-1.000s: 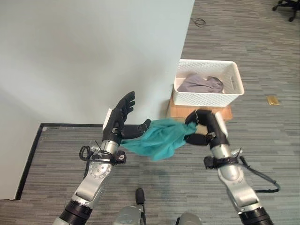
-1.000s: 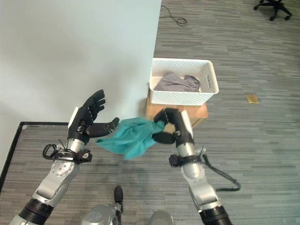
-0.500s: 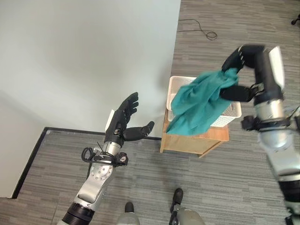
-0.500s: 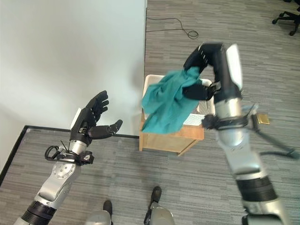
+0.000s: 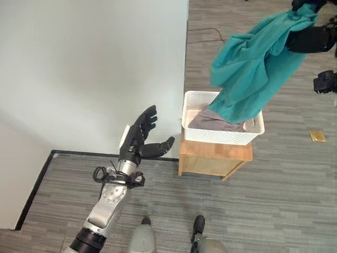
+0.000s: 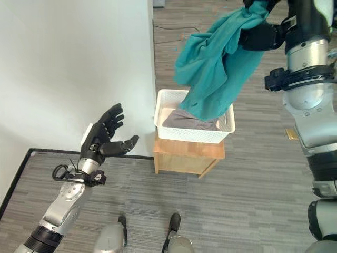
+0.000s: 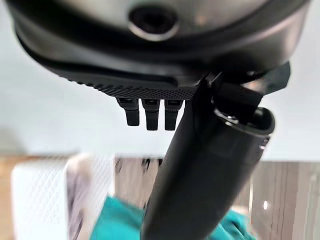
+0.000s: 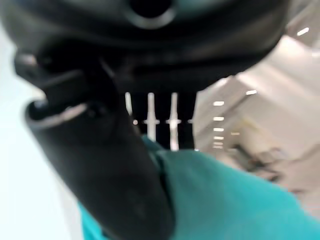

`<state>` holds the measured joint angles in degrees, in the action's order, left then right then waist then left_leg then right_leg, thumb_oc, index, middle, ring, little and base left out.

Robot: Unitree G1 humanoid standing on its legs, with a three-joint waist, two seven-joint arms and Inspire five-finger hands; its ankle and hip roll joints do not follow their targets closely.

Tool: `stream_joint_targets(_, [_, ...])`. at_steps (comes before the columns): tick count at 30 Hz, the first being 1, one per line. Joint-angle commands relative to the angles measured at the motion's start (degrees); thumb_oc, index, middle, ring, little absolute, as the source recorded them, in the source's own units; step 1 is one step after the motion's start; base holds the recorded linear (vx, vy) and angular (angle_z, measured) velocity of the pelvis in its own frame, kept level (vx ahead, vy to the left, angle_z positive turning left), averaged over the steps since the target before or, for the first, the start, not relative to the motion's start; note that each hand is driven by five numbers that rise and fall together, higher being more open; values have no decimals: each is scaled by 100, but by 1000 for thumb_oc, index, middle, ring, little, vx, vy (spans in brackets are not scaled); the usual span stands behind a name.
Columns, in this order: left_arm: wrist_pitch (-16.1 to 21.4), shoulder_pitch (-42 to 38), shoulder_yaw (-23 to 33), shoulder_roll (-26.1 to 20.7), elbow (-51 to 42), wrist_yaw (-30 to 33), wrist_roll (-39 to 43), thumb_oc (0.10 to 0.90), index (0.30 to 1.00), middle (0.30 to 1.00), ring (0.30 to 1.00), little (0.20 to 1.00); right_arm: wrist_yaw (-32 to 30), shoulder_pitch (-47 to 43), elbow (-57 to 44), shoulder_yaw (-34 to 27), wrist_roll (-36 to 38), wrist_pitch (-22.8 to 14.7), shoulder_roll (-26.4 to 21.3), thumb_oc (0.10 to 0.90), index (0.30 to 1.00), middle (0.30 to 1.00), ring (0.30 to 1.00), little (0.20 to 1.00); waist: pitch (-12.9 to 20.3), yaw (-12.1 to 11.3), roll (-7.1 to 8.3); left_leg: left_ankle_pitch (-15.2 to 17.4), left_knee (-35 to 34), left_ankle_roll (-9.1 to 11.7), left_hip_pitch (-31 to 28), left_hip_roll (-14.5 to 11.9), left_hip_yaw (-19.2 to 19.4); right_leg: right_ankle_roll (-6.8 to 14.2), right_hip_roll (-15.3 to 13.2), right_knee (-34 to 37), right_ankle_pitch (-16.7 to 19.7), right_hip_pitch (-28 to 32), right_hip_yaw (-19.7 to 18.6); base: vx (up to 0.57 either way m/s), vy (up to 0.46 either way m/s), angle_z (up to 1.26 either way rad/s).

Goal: Pick up bed clothes into laundry basket.

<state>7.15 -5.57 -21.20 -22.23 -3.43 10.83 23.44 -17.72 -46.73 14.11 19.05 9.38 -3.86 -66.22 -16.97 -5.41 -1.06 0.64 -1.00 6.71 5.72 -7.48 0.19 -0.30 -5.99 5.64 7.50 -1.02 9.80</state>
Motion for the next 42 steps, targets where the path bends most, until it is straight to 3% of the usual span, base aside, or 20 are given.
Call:
stream_joint_targets(1, [482,-235,134,-39,-536,124,18,800,900,900,900,900,-292,-1196,-341,32,-318,-209,-228,400,300,300,300,300,355,-196,-155,-748,177,27,389,65,130,652,165,-64,-1401,1085,491,278,48,-103])
stream_joint_targets(2, [518,-276,124,17,-499,147,25,800,900,900,900,900,-301,-1306,-384,116,-396,-175,-123,400,300,300,300,300,372,-199,-196,-879,51,-14,520,100,508,649,174,-64,-1548,1214,478,221,41,-97])
stream_joint_targets(5, [534,-317,98,89,-489,169,-43,800,900,900,900,900,-323,-1263,-341,128,-565,-158,65,400,300,300,300,300,477,-242,-251,-886,-148,-93,380,153,645,709,142,-64,-1622,1341,429,229,78,-46])
stream_joint_targets(8, [529,-392,11,86,-522,166,-81,800,900,900,900,900,-272,-1209,-289,121,-827,-58,184,400,300,300,300,300,638,-270,-153,-825,-223,-225,194,326,715,779,-26,-91,-1598,1582,412,319,118,-20])
stream_joint_targets(9, [494,-444,-26,65,-506,126,-82,800,900,900,900,900,-249,-1240,-161,146,-1019,12,317,400,300,300,300,300,668,-300,-110,-662,-260,-388,-38,418,818,866,-197,-834,-1621,1396,406,238,118,-13])
stream_joint_targets(12, [485,-477,-59,57,-469,128,-84,800,900,900,900,900,-217,-1274,-116,181,-1123,32,372,400,300,300,300,300,649,-304,-97,-549,-255,-490,-171,489,859,1023,-317,-1428,-1607,1168,396,165,114,-9])
stream_joint_targets(13, [455,-602,-139,26,-408,167,-126,800,900,900,900,900,-189,-1312,-86,149,-1197,145,438,400,300,300,300,300,512,-151,-164,-423,-265,-655,-441,577,778,1303,-487,-2738,-1011,520,147,127,193,-8])
stream_joint_targets(15, [488,-770,-207,77,-344,223,-201,800,900,900,900,900,-212,-1277,-115,19,-1263,149,496,400,300,300,300,300,354,72,-357,-350,-312,-736,-618,540,677,1331,-416,-3540,-805,-90,-155,161,155,8])
stream_joint_targets(17, [551,-834,-235,139,-382,169,-219,800,900,900,900,900,-266,-1135,-176,-180,-1284,141,454,400,300,300,300,300,238,225,-438,-242,-348,-716,-746,605,526,1137,-421,-3102,-1097,-422,-225,181,-29,66])
stream_joint_targets(19, [565,-821,-246,174,-355,94,-134,800,900,900,900,900,-240,-866,-317,-353,-1284,120,388,400,300,300,300,300,206,321,-406,-177,-340,-695,-787,677,328,947,-191,-2446,-1390,-400,-342,127,-90,71])
stream_joint_targets(23, [567,-722,-216,159,-347,25,-68,800,900,900,900,900,-225,-430,-473,-607,-1326,58,491,400,300,300,300,300,256,325,-309,-51,-333,-675,-835,755,277,869,-267,-1572,-1324,-81,-109,90,-65,85])
stream_joint_targets(25, [488,-506,-127,155,-382,9,-83,800,900,900,900,900,-75,-48,-662,-732,-1385,77,718,400,300,300,300,300,359,209,-245,-21,-340,-656,-846,736,335,890,-299,-1167,-1170,191,49,76,-94,-2])
stream_joint_targets(35, [457,-227,116,328,-366,115,19,800,900,900,900,900,276,1302,-1545,-1028,-1641,-32,1820,400,300,300,300,300,469,-80,-155,-74,-361,-553,-806,621,127,819,-211,-610,-1148,709,384,46,-73,4])
stream_joint_targets(36, [435,-160,147,388,-378,115,-9,800,900,900,900,900,345,1732,-1740,-1097,-1738,-84,2160,400,300,300,300,300,499,-156,-134,-65,-367,-533,-827,604,74,806,-193,-508,-1173,837,450,40,-48,23])
stream_joint_targets(42, [395,-99,148,438,-368,167,-66,800,900,900,900,900,401,2414,-2087,-1250,-1800,-141,2709,400,300,300,300,300,539,-252,-49,-62,-363,-498,-867,567,-14,771,-138,-395,-1210,1002,567,25,-37,17])
